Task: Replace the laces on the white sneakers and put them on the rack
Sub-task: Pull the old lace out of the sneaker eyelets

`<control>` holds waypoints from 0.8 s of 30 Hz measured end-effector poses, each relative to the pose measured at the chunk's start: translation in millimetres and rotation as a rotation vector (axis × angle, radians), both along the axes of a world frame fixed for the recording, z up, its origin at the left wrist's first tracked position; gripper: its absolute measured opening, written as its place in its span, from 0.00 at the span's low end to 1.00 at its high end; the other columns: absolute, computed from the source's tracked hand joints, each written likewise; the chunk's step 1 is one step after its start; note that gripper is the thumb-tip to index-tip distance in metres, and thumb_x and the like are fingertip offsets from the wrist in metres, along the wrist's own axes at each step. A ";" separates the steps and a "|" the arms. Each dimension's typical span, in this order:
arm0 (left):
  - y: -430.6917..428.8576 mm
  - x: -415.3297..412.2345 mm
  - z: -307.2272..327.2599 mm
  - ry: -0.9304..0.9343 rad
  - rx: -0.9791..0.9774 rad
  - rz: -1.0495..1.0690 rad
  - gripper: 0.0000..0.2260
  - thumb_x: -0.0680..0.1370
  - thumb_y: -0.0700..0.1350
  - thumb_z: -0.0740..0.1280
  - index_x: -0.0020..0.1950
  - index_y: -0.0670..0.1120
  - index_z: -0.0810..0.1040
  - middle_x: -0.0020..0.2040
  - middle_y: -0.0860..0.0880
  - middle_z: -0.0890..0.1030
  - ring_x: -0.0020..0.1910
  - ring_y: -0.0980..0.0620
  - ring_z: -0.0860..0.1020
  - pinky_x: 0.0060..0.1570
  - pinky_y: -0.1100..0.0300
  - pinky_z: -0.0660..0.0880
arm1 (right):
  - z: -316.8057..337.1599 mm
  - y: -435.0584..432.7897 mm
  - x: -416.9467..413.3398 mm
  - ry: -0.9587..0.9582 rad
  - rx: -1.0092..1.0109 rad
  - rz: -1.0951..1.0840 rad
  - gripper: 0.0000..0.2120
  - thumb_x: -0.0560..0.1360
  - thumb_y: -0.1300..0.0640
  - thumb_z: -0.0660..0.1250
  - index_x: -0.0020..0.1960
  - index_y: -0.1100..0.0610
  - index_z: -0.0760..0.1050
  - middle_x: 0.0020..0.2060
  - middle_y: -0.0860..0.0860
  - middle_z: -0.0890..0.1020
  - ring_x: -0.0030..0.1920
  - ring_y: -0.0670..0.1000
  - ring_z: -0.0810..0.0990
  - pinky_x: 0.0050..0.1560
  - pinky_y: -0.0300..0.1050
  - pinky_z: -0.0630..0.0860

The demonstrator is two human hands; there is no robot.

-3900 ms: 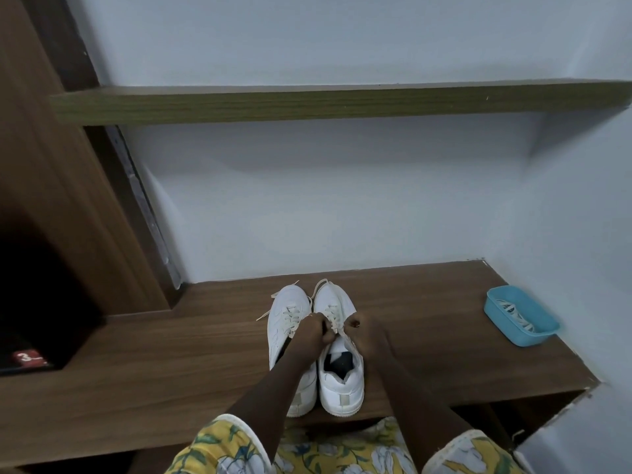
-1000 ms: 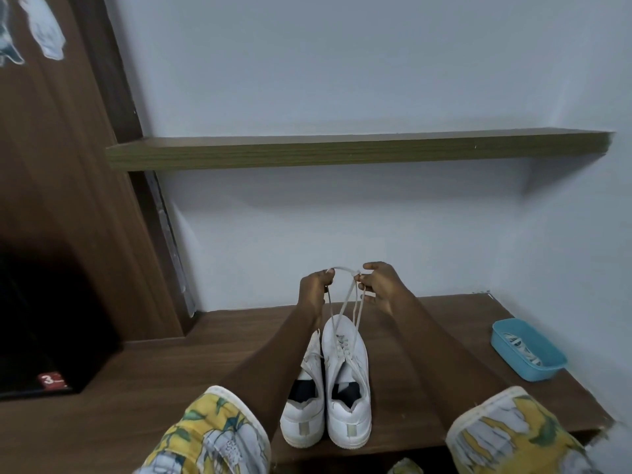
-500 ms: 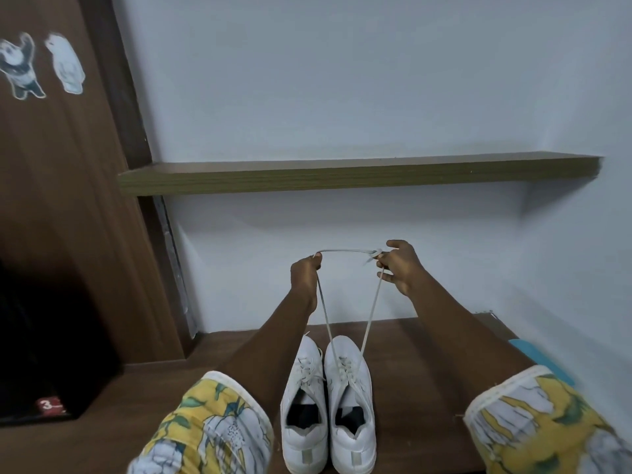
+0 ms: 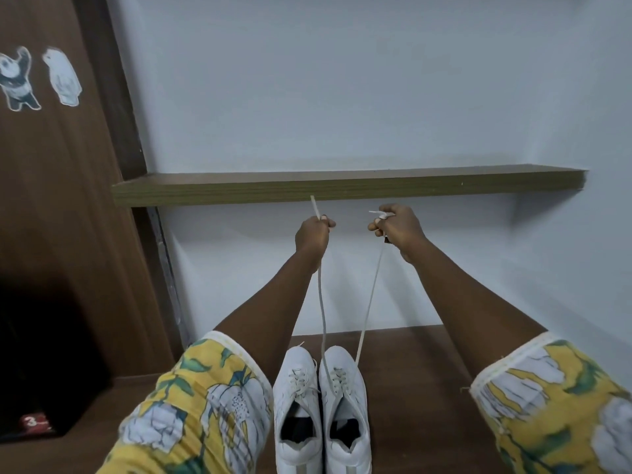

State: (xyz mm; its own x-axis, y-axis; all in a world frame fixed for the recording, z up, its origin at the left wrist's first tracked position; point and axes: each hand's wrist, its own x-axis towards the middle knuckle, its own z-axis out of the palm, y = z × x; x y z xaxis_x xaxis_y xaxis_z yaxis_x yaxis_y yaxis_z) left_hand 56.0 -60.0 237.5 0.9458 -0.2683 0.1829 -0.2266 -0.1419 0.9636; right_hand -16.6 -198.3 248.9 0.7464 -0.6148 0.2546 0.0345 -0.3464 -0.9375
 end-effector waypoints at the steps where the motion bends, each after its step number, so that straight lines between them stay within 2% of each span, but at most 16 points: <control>1: -0.7 0.2 -5.5 -0.036 0.098 -0.013 0.16 0.83 0.46 0.53 0.55 0.43 0.80 0.57 0.46 0.78 0.58 0.46 0.74 0.53 0.57 0.68 | -4.2 -0.2 -1.4 0.022 -0.048 -0.002 0.15 0.79 0.64 0.60 0.65 0.62 0.70 0.41 0.57 0.81 0.31 0.46 0.74 0.30 0.34 0.69; 4: -2.1 2.9 -28.1 -0.084 0.334 -0.050 0.17 0.83 0.46 0.52 0.54 0.46 0.81 0.60 0.45 0.78 0.63 0.45 0.70 0.61 0.54 0.69 | -23.3 -2.9 -1.8 0.116 -0.186 -0.009 0.11 0.79 0.57 0.62 0.58 0.63 0.75 0.31 0.53 0.80 0.29 0.46 0.73 0.32 0.38 0.69; 6: -0.8 1.5 -43.0 -0.077 0.420 -0.071 0.18 0.83 0.45 0.51 0.56 0.46 0.81 0.62 0.45 0.77 0.66 0.45 0.67 0.63 0.55 0.66 | -38.7 -6.8 -1.3 0.211 -0.270 -0.042 0.11 0.78 0.58 0.63 0.53 0.65 0.78 0.29 0.52 0.79 0.30 0.46 0.73 0.32 0.39 0.68; 8: 2.1 -1.8 -56.0 -0.051 0.486 -0.091 0.19 0.84 0.43 0.50 0.60 0.44 0.79 0.66 0.45 0.75 0.67 0.45 0.67 0.65 0.57 0.61 | -57.7 -12.5 -0.5 0.343 -0.340 -0.063 0.08 0.75 0.63 0.65 0.51 0.66 0.79 0.33 0.54 0.80 0.35 0.51 0.80 0.32 0.39 0.70; 10: 4.4 -3.6 -68.9 -0.065 0.577 -0.107 0.18 0.84 0.42 0.50 0.63 0.43 0.78 0.67 0.44 0.73 0.66 0.45 0.70 0.66 0.56 0.63 | -78.8 -17.4 0.0 0.525 -0.442 -0.013 0.10 0.72 0.68 0.65 0.53 0.66 0.78 0.42 0.58 0.83 0.43 0.57 0.84 0.37 0.42 0.76; 12: 5.0 -1.3 -83.5 -0.055 0.652 -0.152 0.17 0.83 0.43 0.53 0.61 0.40 0.78 0.64 0.43 0.76 0.60 0.44 0.75 0.58 0.56 0.71 | -100.2 -20.3 0.4 0.708 -0.556 0.084 0.13 0.73 0.69 0.62 0.56 0.66 0.78 0.51 0.61 0.82 0.48 0.60 0.83 0.48 0.50 0.81; 13: 5.4 0.8 -91.8 -0.026 0.630 -0.164 0.16 0.82 0.43 0.55 0.60 0.39 0.78 0.60 0.42 0.78 0.52 0.45 0.78 0.49 0.59 0.75 | -110.4 -21.2 0.1 0.756 -0.601 0.110 0.14 0.74 0.69 0.60 0.57 0.66 0.77 0.53 0.62 0.81 0.51 0.60 0.82 0.53 0.53 0.79; 15: 6.8 1.7 -106.3 0.044 0.541 -0.167 0.14 0.81 0.42 0.57 0.58 0.37 0.79 0.53 0.41 0.81 0.39 0.49 0.79 0.31 0.69 0.73 | -129.1 -24.0 -0.1 0.756 -0.626 0.108 0.14 0.75 0.66 0.58 0.58 0.63 0.77 0.57 0.60 0.79 0.55 0.60 0.79 0.58 0.54 0.77; 16: 7.5 1.6 -113.5 0.053 0.515 -0.181 0.13 0.81 0.42 0.58 0.57 0.38 0.79 0.52 0.41 0.82 0.39 0.49 0.80 0.31 0.71 0.72 | -137.4 -24.3 -0.2 0.722 -0.625 0.088 0.14 0.75 0.66 0.57 0.57 0.62 0.78 0.57 0.59 0.78 0.56 0.60 0.78 0.58 0.53 0.76; 18: 9.5 0.3 -127.8 0.024 0.551 -0.213 0.12 0.81 0.42 0.58 0.59 0.40 0.77 0.56 0.43 0.81 0.54 0.46 0.80 0.47 0.66 0.72 | -153.8 -21.1 0.5 0.650 -0.590 0.050 0.13 0.75 0.66 0.58 0.54 0.60 0.79 0.55 0.58 0.80 0.54 0.58 0.79 0.54 0.48 0.77; 20: 13.4 -1.9 -143.1 0.014 0.605 -0.248 0.16 0.81 0.44 0.60 0.67 0.40 0.71 0.63 0.44 0.77 0.64 0.45 0.74 0.59 0.60 0.67 | -168.8 -14.5 0.6 0.646 -0.558 0.050 0.10 0.74 0.64 0.60 0.51 0.59 0.79 0.52 0.55 0.81 0.53 0.56 0.79 0.48 0.42 0.73; 22: 16.1 -3.8 -159.1 0.023 0.723 -0.276 0.20 0.79 0.44 0.62 0.69 0.37 0.67 0.65 0.42 0.74 0.65 0.44 0.71 0.61 0.58 0.67 | -183.6 -6.0 -1.1 0.665 -0.568 0.055 0.09 0.75 0.61 0.62 0.52 0.60 0.78 0.51 0.55 0.81 0.53 0.56 0.79 0.46 0.41 0.70; 24: 19.5 -5.7 -175.3 0.009 0.917 -0.316 0.20 0.78 0.43 0.63 0.67 0.35 0.68 0.65 0.40 0.74 0.65 0.43 0.71 0.60 0.57 0.68 | -199.3 0.8 -4.0 0.672 -0.607 0.088 0.10 0.77 0.58 0.60 0.51 0.61 0.79 0.48 0.57 0.82 0.51 0.57 0.80 0.46 0.43 0.71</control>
